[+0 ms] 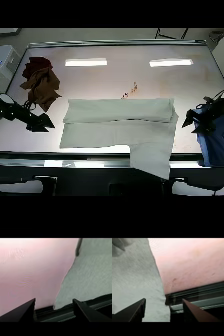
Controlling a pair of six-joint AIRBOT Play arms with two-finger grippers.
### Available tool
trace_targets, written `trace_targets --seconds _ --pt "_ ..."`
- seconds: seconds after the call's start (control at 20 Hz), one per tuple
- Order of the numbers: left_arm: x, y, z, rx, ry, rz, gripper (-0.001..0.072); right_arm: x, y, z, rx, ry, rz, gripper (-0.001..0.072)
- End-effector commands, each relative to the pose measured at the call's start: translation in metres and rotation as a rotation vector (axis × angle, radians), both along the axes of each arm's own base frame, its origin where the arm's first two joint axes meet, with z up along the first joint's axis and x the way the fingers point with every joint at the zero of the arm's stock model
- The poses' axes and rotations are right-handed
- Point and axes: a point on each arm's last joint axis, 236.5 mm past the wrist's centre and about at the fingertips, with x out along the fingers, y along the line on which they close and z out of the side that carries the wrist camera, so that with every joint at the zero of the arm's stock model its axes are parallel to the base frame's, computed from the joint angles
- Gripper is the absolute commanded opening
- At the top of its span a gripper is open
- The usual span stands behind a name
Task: Fold the clothes and pants, and hang the long-sleeved shirts on hangers.
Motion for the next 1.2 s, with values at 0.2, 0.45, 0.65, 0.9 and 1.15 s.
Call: trace_targets --seconds 0.2,0.45,0.65,0.9,1.15 --pt "-0.069 -0.052 -0.038 -0.154 0.01 0.028 0.0489 -0.041 0.027 -0.025 0.08 0.061 -0.009 0.0559" --pt "-0.071 -0.057 -0.041 -0.151 0.025 0.027 0.042 -0.042 0.027 -0.024 0.084 0.06 -0.001 0.0559" --pt "-0.07 -0.068 -0.053 -0.099 0.042 0.046 0.0155 -0.047 0.029 -0.025 0.091 0.076 0.011 0.0559" --pt "-0.068 -0.073 -0.054 -0.085 0.04 0.053 0.0023 -0.093 0.03 -0.052 0.064 0.161 0.068 0.0579" --pt "-0.067 -0.073 -0.045 -0.087 0.016 0.044 0.0023 -0.101 0.069 -0.088 0.177 0.09 0.038 0.0578"
